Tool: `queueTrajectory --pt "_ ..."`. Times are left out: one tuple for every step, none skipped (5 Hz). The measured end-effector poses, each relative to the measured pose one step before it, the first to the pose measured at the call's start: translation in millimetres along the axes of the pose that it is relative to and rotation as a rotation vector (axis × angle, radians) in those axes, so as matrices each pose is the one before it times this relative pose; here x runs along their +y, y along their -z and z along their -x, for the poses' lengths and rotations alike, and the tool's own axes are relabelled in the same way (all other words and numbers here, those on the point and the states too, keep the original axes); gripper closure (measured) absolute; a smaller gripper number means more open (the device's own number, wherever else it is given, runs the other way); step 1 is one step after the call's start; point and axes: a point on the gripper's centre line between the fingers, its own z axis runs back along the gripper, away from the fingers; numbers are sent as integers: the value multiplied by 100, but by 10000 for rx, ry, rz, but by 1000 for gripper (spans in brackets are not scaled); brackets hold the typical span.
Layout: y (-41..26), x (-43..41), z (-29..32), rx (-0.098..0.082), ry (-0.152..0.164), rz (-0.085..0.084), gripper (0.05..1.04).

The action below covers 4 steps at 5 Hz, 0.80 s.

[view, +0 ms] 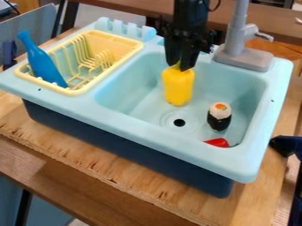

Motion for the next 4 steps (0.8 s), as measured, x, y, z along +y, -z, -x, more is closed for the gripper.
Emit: queueTrajectory --pt "126 5 127 33 37 67 899" --pt "-71 -56 386 123 -14 10 983" --pt "-980 -330 1074 93 87 82 993" --pt "-3425 -260 2417 -185 -141 -25 994"
